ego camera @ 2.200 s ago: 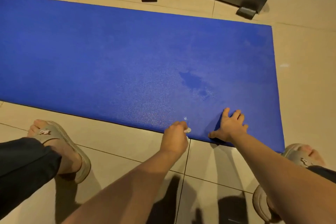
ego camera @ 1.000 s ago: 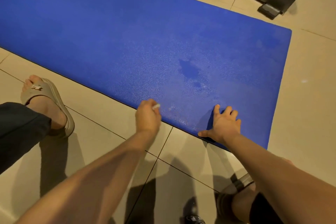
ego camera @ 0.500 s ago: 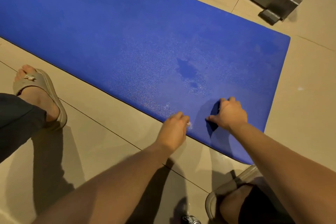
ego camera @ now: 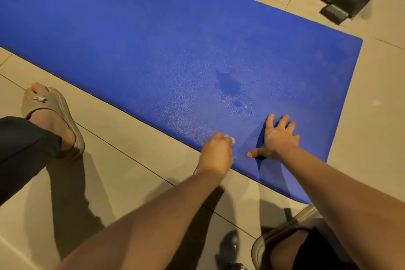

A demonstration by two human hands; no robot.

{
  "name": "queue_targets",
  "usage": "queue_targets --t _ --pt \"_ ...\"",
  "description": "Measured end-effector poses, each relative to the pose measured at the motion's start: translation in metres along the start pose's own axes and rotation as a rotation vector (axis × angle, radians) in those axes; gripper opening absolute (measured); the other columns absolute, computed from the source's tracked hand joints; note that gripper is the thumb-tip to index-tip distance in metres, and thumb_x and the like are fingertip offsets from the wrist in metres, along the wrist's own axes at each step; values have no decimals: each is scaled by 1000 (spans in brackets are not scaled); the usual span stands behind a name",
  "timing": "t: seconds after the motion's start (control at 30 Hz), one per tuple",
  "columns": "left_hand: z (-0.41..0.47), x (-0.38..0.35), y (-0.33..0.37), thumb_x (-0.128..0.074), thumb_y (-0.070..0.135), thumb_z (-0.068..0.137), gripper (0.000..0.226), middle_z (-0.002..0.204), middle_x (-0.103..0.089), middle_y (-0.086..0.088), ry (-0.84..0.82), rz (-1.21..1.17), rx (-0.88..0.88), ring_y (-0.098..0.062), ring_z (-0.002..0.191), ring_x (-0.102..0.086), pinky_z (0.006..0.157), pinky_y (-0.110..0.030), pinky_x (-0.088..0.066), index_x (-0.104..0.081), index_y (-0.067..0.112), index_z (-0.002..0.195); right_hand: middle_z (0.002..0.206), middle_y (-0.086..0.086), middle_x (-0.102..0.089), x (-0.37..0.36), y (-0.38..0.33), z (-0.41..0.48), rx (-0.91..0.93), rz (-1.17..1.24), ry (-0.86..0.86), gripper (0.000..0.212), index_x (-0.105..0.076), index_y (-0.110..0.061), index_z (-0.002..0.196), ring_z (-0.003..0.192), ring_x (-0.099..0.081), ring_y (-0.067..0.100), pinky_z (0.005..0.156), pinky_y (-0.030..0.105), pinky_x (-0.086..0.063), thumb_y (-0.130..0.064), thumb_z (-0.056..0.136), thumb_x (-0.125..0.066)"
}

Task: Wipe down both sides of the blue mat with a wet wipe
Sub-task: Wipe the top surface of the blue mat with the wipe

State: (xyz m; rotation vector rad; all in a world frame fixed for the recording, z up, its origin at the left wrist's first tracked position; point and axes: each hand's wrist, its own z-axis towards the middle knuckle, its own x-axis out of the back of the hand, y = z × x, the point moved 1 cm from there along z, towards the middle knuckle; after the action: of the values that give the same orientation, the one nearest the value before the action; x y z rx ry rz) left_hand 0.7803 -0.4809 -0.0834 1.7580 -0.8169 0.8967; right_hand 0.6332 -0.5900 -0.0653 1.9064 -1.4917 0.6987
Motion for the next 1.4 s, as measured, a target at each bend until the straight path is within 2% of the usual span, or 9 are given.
queue_targets --t 0.07,0.13,0.3,0.4,0.63,0.87,1.03,1.2,1.4 --pt "-1 0 7 -51 11 99 15 105 -56 -8 -104 18 -109 -31 94 -61 79 -39 -48 -66 16 103 161 25 16 0 0 1 6 -10 -4 157 19 -16 157 150 4 49 115 61 -29 -82 53 -78" --pt "11 12 -6 -52 11 99 18 110 -60 -11 -58 37 -143 -33 98 -62 84 -42 -48 -67 12 109 161 25 15 0 1 1 12 -16 2 157 19 -15 157 149 3 49 115 61 -29 -83 52 -77" --pt "61 63 -93 -54 19 101 20 110 -64 -17 208 78 205 -39 96 -63 85 -45 -49 -69 6 106 162 25 15 -3 3 2 26 -43 11 158 21 -15 156 149 3 50 115 62 -28 -86 52 -74" --pt "64 68 -102 -53 16 102 20 108 -63 -19 263 41 287 -39 94 -62 81 -44 -48 -69 4 103 161 26 13 -3 2 2 25 -56 13 158 20 -14 156 149 2 50 114 61 -30 -87 52 -73" --pt "30 14 -16 -51 3 94 19 103 -64 -15 157 -52 81 -35 92 -63 79 -41 -47 -68 7 100 161 27 12 -2 2 1 25 -76 21 158 21 -13 156 149 0 50 113 61 -31 -88 52 -72" --pt "42 37 -57 -56 23 100 15 110 -57 -8 174 -91 69 -31 90 -60 79 -42 -48 -61 15 113 161 28 13 -2 2 0 31 -95 15 159 22 -12 155 149 1 51 114 61 -29 -90 52 -70" --pt "59 54 -74 -57 17 98 11 104 -54 -11 10 37 -177 -37 86 -58 73 -41 -47 -62 10 105 162 28 14 -1 2 0 32 -87 7 158 23 -12 155 149 3 51 115 62 -28 -88 53 -71" --pt "88 77 -105 -55 17 101 15 105 -59 -16 265 -12 171 -39 88 -60 77 -45 -48 -65 6 100 162 27 15 -1 2 0 34 -84 6 157 23 -13 155 150 4 50 116 61 -27 -88 54 -71" --pt "60 35 -31 -57 18 91 20 111 -58 -16 151 -113 128 -35 92 -60 84 -39 -47 -71 8 102 162 27 16 -2 2 1 27 -83 -3 158 24 -13 155 150 5 50 116 61 -25 -88 53 -71"
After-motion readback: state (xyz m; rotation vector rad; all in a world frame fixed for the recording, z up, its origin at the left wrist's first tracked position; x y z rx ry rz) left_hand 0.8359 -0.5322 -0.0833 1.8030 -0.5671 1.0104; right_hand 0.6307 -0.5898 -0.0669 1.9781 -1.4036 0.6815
